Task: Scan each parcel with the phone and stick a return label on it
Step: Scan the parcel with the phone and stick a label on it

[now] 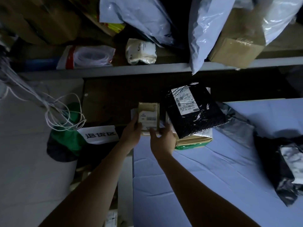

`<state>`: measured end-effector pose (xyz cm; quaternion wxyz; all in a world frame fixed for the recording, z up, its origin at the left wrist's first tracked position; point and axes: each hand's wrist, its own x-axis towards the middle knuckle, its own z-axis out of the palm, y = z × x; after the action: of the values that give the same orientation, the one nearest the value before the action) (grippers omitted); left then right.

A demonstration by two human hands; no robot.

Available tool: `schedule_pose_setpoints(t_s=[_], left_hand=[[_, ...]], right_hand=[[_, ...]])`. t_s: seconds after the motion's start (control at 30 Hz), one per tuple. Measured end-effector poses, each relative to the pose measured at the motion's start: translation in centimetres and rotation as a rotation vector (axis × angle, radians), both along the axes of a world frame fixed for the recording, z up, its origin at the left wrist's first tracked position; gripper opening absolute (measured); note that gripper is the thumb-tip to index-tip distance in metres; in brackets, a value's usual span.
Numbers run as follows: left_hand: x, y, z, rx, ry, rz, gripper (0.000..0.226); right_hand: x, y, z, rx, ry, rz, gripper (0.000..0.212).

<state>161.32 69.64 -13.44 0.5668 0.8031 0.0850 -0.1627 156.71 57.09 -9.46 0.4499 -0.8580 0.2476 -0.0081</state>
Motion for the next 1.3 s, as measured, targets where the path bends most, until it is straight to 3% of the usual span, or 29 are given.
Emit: schedule_pose_setpoints(t_s=[0.13,0.27,0.43,0.67,1.03,1.3], left_hand=[[-4.1,0.7,1.1,-0.002,-0.024,-0.029,0.054],[-10.6,1.9,2.4,-0.006,-0.039,0.005,0.054],[-17.4,1.3,4.8,-0.059,-0.092,0.004,0.050],[-24.4,-4.8,9.8,-0.054,-0.246,-0.207,0.057],[-35.4,-26.1,15.0,-0.074,-0.313,-0.502,0.054],[-43.5,-46.4,12.4,-0.167,-0.264,-0.471,0.061]], right_hand=[[-2.4,0.5,0.6,-0.094,0.132,0.145,0.043],[-7.7,0.9,1.8,0.021,0.166,0.190,0.034],[-14.0,-0.2,4.5,0.062,0.112,0.134,0.042],[-24.6,-6.6,9.2,0.045,-0.017,-0.036,0.047],[-39.0,-27.8,12.9,-0.016,-0.094,-0.218,0.033],[-47.6,-47.8,12.0,-0.058,0.000,-0.203,0.035]])
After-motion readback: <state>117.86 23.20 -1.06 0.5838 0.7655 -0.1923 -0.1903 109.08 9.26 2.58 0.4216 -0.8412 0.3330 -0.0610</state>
